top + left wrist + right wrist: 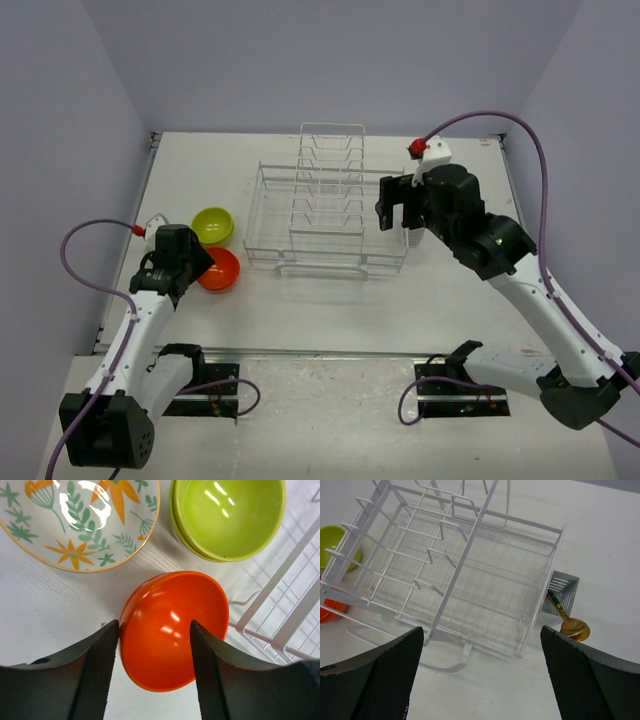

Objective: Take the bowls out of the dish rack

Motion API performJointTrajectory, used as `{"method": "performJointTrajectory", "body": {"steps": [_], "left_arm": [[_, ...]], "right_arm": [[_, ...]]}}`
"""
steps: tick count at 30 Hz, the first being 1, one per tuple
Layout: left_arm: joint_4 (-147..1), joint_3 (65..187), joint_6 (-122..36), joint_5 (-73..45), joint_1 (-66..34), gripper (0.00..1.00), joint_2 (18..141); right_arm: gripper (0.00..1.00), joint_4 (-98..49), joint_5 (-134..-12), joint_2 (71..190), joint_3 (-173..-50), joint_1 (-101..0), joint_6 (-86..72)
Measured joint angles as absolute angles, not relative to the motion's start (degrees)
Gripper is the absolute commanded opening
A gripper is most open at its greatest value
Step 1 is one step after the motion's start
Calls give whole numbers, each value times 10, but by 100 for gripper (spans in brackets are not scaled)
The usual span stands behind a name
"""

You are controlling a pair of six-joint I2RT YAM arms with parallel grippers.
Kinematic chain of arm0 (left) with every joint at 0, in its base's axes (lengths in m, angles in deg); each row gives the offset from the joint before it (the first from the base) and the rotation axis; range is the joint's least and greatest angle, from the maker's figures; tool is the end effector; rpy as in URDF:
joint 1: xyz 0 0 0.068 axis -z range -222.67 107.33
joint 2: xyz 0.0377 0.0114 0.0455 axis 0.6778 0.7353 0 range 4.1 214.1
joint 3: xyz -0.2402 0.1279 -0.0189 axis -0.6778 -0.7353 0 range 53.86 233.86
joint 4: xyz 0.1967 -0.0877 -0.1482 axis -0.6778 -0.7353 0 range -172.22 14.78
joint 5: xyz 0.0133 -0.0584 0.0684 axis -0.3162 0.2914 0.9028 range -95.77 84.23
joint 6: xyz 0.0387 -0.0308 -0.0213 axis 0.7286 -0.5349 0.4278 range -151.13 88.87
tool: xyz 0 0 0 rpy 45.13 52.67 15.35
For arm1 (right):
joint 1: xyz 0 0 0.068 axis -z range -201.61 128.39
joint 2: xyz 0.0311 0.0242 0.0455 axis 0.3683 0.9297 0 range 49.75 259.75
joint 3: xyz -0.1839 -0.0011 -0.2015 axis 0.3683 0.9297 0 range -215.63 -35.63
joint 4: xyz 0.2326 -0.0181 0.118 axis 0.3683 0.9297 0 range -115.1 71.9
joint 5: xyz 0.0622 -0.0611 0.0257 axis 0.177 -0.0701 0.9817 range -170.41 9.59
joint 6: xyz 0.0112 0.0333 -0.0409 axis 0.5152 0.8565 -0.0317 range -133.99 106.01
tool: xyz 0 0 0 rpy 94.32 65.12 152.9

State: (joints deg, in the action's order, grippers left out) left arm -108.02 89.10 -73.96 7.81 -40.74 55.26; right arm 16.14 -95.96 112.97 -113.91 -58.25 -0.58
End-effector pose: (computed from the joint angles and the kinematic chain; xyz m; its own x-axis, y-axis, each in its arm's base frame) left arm 0.1783 0.0024 0.2281 -0.4677 -0.6454 -0.6039 -0.6001 0.7335 -0.3192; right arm 0.1815 0.1232 0.4231 -0.4329 -0.0435 -0.9004 -0.2895 0.9526 0.0932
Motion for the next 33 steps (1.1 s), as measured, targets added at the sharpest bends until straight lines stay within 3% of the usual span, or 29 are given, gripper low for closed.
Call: {"method": "performJointTrajectory", "body": {"steps": [5,17,21,28,33], "left_arm": [[-1092,893,-737,61,-408,100,526],[-1156,1061,-681,55,-408,96,437],[-1193,1094,-639,72,-408,100,441],[-1257,1262,-557,115,-396,100,537],[-1287,1273,-543,160,-391,100,504]], "right_arm": [[99,160,-960,1135,-1139,-583,-7],[99,140,-957,1087,-1104,-583,6],[99,126,-962,1016,-1078,-583,22],[99,166,-1025,859,-1056,-583,58],[99,221,-1076,748,-1060,-582,60]]}}
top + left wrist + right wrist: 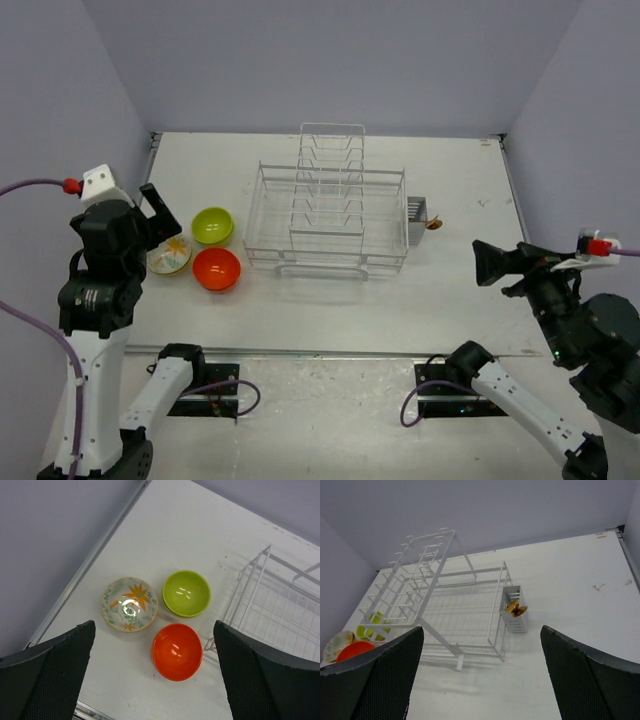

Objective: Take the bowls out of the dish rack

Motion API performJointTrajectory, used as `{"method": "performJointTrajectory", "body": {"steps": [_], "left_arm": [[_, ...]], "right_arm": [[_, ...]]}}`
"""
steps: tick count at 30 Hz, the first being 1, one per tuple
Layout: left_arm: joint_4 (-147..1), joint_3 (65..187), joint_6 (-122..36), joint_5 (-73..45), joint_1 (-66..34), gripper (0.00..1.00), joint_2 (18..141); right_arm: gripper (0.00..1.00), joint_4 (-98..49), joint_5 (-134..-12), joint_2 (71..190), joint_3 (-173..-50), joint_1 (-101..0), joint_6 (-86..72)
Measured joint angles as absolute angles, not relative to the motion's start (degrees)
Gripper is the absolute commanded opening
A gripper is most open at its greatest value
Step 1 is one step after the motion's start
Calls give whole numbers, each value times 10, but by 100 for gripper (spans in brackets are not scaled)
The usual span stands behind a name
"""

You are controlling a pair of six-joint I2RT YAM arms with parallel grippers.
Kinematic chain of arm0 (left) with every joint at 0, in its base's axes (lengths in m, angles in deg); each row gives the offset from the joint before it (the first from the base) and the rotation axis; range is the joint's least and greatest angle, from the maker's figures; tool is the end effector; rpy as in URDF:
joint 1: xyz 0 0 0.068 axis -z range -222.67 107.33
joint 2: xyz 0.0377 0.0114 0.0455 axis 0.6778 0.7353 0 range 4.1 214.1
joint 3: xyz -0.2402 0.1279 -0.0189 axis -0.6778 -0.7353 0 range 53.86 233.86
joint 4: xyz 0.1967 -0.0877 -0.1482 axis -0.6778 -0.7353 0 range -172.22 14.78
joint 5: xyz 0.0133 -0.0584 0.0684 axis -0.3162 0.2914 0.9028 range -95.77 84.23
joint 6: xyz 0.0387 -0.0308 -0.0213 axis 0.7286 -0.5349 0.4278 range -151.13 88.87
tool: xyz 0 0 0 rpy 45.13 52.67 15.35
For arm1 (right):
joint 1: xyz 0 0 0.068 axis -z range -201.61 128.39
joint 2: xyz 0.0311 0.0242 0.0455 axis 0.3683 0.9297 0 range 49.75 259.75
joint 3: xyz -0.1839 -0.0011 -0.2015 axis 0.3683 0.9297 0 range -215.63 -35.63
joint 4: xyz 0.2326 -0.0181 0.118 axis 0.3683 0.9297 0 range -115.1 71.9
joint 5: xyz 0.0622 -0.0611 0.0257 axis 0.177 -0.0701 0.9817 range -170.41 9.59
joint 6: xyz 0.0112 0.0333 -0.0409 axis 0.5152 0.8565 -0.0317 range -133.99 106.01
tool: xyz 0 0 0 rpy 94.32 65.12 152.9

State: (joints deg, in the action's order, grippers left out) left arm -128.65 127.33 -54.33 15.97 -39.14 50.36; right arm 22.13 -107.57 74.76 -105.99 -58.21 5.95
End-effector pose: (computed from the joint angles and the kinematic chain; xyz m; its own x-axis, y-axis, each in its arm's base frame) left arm 0.1245 0.0056 0.4224 -0.2971 -0.3483 -0.8891 -0.4259 0.8817 -0.2031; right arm 0.0223 -0.0036 0.4381 -0.0807 0.3181 -0.9446 -0.1455 0.9338 0.3268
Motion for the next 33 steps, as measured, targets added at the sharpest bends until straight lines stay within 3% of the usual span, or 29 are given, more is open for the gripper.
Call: {"method": "performJointTrajectory", "body": {"steps": [8,18,33], "left_arm": [[-1266,1212,-525,203,-387,100,308],[-1242,1096,-525,217,-380,100,255],[-1200,1083,-525,224,-380,100,255]], "right_arm": [[99,280,-1156,678,-1000,-581,55],[99,246,-1200,687,-891,-581,54],[99,201,-1232,708,-877,-581,45]]}}
